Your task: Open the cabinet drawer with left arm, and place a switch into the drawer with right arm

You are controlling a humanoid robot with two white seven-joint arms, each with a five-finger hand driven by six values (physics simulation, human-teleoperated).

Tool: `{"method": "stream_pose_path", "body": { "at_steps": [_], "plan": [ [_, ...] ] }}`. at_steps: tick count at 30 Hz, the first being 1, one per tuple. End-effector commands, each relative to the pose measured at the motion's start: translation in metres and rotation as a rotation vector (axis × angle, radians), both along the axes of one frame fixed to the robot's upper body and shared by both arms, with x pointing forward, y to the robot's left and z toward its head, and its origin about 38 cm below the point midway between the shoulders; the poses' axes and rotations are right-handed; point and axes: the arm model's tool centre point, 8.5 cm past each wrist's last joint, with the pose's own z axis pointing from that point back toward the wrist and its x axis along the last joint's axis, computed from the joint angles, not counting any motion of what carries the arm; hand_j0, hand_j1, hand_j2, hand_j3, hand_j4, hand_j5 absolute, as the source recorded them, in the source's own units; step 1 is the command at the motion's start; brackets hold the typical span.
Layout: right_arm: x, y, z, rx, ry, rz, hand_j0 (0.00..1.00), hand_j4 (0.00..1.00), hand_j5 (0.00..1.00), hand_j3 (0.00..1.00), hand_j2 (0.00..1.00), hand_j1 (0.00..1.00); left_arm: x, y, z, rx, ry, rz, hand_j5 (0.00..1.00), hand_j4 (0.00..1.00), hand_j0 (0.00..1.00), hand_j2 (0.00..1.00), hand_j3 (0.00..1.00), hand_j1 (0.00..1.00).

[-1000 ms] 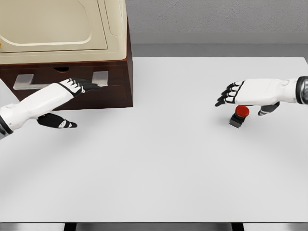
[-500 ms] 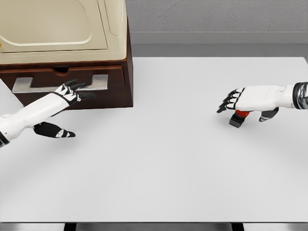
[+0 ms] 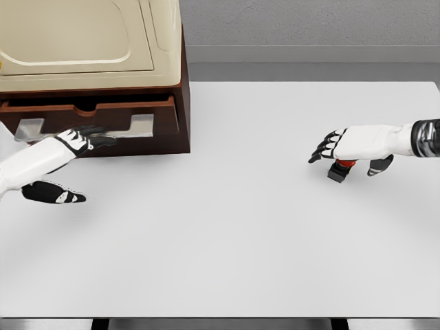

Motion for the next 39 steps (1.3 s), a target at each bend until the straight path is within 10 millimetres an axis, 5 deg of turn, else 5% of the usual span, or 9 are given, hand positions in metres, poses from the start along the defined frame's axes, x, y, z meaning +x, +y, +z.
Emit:
{"method": "stream_pose_path", "body": {
  "at_steps": [1,10,22,30,39],
  "plan": [
    [0.001,-0.001,0.0,0.002,0.0,-0.005,1.0,1.0,1.0,1.0,1.0,1.0,0.004,0.012,0.019,0.014,-0.06,0.006,1.0,1.0,1.0,1.0,1.0,1.0],
    [0.003,-0.006,-0.003,-0.003,0.007,-0.024,1.0,1.0,1.0,1.0,1.0,1.0,0.001,0.016,0.043,-0.023,-0.126,-0.047,1.0,1.0,1.0,1.0,1.0,1.0],
    [0.002,-0.004,-0.004,-0.003,0.01,-0.018,1.0,1.0,1.0,1.0,1.0,1.0,0.007,0.016,0.029,-0.027,-0.079,0.039,1.0,1.0,1.0,1.0,1.0,1.0],
    [0.002,-0.004,-0.005,-0.002,0.013,-0.019,1.0,1.0,1.0,1.0,1.0,1.0,0.02,-0.02,0.031,-0.073,-0.125,-0.066,1.0,1.0,1.0,1.0,1.0,1.0],
    [0.002,-0.004,-0.005,-0.001,0.013,-0.018,1.0,1.0,1.0,1.0,1.0,1.0,0.019,-0.026,0.021,-0.077,-0.109,-0.07,1.0,1.0,1.0,1.0,1.0,1.0]
  ]
}}
